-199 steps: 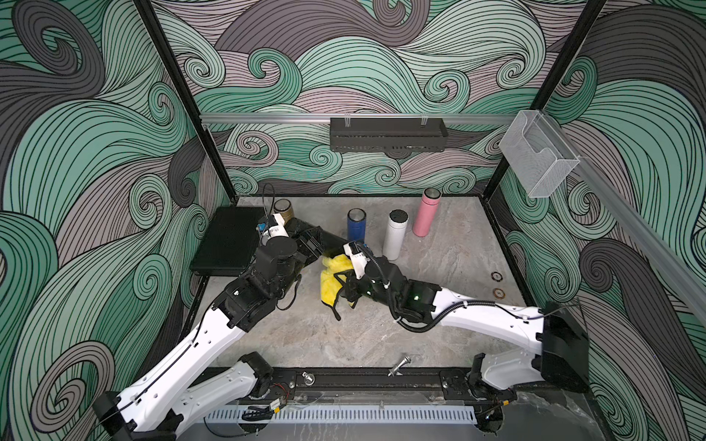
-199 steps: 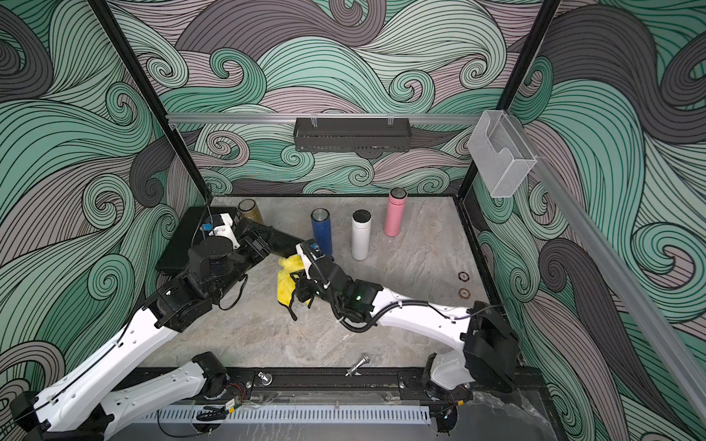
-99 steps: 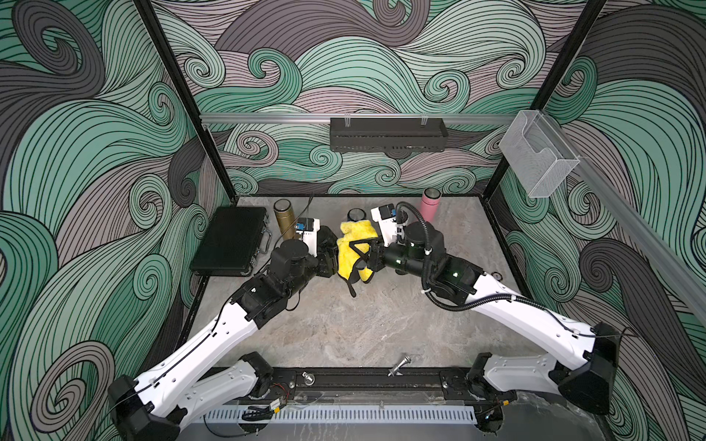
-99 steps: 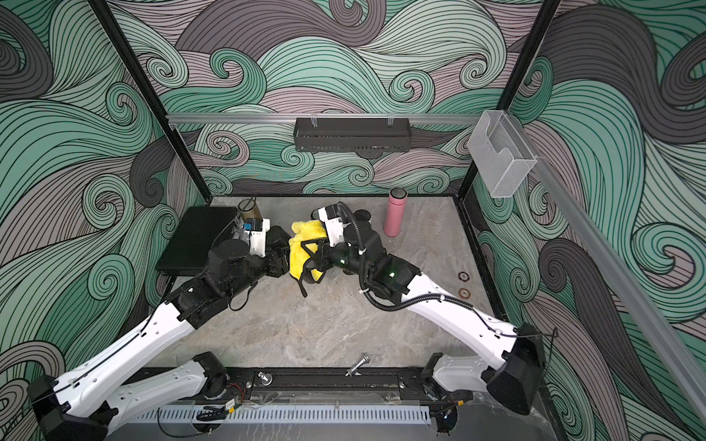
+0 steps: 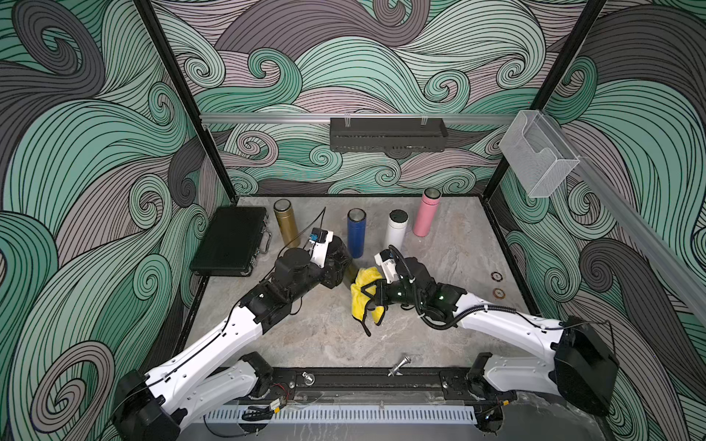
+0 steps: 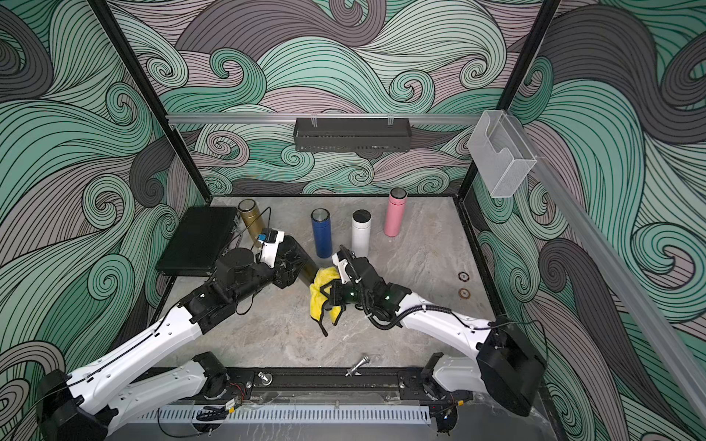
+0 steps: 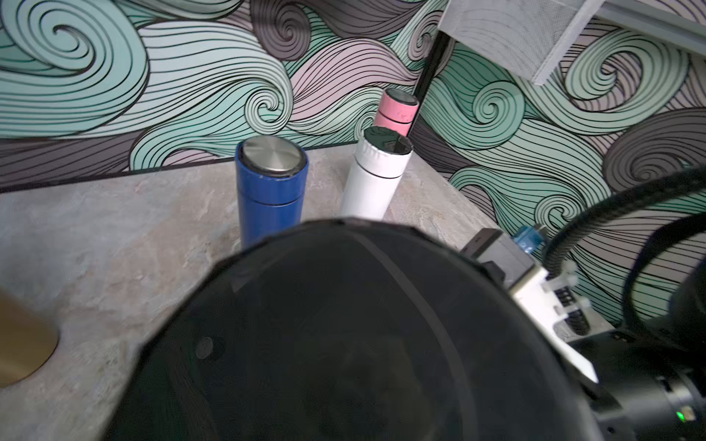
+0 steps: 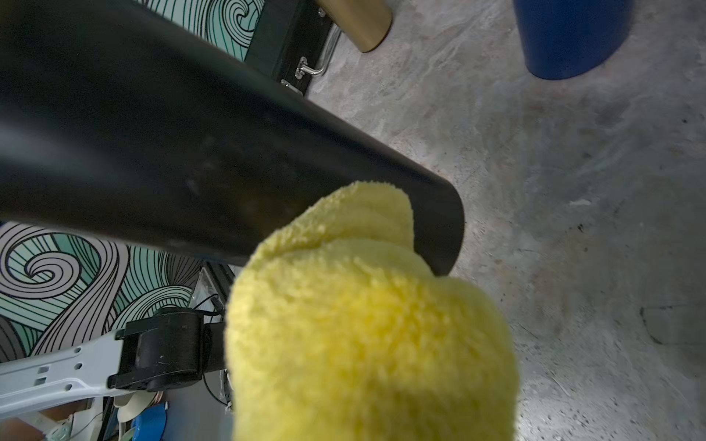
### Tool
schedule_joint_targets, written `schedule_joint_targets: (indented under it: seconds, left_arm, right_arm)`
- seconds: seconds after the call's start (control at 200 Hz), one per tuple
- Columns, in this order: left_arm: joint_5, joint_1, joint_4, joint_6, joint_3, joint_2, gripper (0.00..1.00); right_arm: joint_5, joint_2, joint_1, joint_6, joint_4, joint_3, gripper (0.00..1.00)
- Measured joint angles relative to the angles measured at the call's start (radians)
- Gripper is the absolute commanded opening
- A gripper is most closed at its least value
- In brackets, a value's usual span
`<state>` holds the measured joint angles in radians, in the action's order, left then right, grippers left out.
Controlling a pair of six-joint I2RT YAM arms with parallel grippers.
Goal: Wipe the surface of the thermos
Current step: Wipe the dirt from the surface of the thermos.
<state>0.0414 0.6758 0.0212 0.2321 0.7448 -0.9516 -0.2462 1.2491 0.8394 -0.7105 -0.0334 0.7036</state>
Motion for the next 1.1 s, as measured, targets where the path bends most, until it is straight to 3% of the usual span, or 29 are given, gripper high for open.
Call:
schedule_joint_targets:
  seconds: [0.3, 0.51, 0.816, 1.101]
  left_arm:
    - [0.111, 0.005, -0.047, -0.090, -0.070, -0.026, 0.00]
    - [0.182, 0.010, -0.073, -0.143, -0.204, 0.006, 0.00]
    - [0.205, 0.041, -0.081, -0.212, -0.207, -0.014, 0.00]
    - [0.196, 0.054, -0.088, -0.245, -0.224, -0.038, 0.00]
  right_arm:
    - [-0.031, -0.103, -0.132, 0.013, -0.004, 0.028, 0.00]
    - [-0.142, -0.026, -0.222, 0.016, -0.024, 0.086, 0.00]
    - [-0.292, 0.185, -0.185, -0.013, -0.148, 0.164, 0.00]
    - [-0.233, 0.238, -0.113, -0.058, -0.262, -0.022, 0.00]
